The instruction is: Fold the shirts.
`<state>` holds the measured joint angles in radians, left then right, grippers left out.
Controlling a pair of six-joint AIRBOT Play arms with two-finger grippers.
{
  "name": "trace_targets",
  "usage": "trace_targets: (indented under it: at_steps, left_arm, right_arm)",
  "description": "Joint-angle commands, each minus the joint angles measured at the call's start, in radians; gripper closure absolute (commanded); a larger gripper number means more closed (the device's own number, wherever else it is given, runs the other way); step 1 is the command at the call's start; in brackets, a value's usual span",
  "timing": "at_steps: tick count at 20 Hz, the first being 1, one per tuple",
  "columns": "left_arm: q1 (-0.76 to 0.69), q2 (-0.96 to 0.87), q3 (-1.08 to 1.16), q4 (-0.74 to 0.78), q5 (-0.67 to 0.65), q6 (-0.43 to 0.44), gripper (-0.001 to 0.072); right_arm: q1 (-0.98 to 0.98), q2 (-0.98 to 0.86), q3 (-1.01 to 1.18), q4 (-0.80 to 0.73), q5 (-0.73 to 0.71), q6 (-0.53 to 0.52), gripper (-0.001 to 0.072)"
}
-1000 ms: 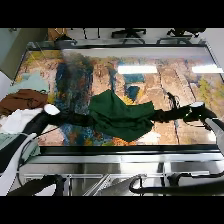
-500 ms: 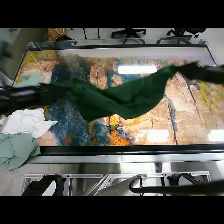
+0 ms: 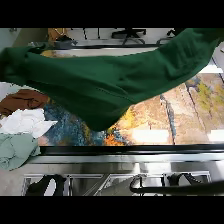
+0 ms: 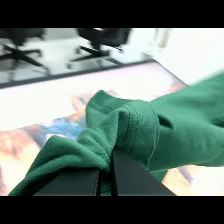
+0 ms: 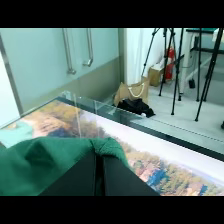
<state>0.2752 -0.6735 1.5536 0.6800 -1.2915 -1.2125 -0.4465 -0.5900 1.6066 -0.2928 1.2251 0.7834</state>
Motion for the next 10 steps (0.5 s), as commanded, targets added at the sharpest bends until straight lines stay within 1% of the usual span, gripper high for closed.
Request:
trace_targets:
  at_steps: [1,3,5,7,8,10]
  left_arm:
    - [0.098,-0.008,-0.016,0.000,-0.002,0.000,0.0693]
    - [0.097,-0.056,-0.084,-0.003,0.023,0.006,0.0693]
    - [0.027,-0.142,-0.170,-0.003,0.065,0.043,0.0693]
    - [-0.082,-0.263,-0.254,0.001,0.149,0.109,0.0693]
    - [-0.130,-0.330,-0.291,0.002,0.208,0.129,0.0693]
    - [-0.204,-0.483,-0.341,0.010,0.340,0.160,0.0693]
  right_arm:
    - [-0.007,-0.033,0.010,0.005,-0.017,-0.018,0.0693]
    - [-0.004,-0.116,-0.013,0.073,-0.013,-0.045,0.0694]
    - [0.054,-0.235,-0.046,0.115,-0.016,-0.091,0.0693]
    - [0.188,-0.411,-0.064,0.095,-0.028,-0.128,0.0693]
    - [0.255,-0.510,-0.064,0.060,-0.055,-0.130,0.0693]
    - [0.338,-0.699,-0.064,-0.027,-0.167,-0.126,0.0693]
